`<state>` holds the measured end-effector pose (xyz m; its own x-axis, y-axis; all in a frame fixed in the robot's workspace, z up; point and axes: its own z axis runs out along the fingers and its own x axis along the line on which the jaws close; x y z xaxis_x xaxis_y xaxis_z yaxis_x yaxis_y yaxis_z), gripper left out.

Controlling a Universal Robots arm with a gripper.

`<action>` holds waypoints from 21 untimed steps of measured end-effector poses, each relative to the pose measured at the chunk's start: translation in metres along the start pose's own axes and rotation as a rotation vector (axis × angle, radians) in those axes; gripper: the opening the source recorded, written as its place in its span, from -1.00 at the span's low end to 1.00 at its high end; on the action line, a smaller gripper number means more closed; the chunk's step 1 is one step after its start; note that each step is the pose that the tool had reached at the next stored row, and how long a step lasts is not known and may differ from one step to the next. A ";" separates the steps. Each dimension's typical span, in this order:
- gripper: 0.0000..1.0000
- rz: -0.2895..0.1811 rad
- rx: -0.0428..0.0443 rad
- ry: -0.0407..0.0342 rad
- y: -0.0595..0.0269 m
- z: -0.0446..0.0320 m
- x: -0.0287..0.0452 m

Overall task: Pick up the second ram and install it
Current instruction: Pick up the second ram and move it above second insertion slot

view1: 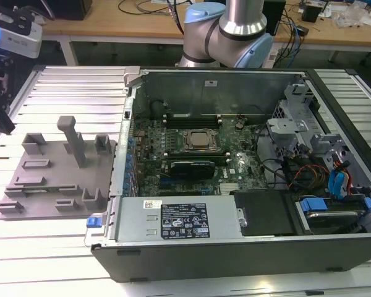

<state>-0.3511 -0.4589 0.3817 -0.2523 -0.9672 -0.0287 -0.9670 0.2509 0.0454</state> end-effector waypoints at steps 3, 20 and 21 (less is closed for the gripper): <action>-0.84 -0.027 -0.0008 0.0012 0.0000 0.0000 0.0000; -0.83 -0.188 -0.0054 0.0086 0.0000 0.0000 0.0000; -0.72 -0.188 -0.0054 0.0086 0.0000 0.0000 0.0000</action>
<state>-0.3511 -0.4589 0.3817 -0.0665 -0.9974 -0.0287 -0.9968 0.0652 0.0454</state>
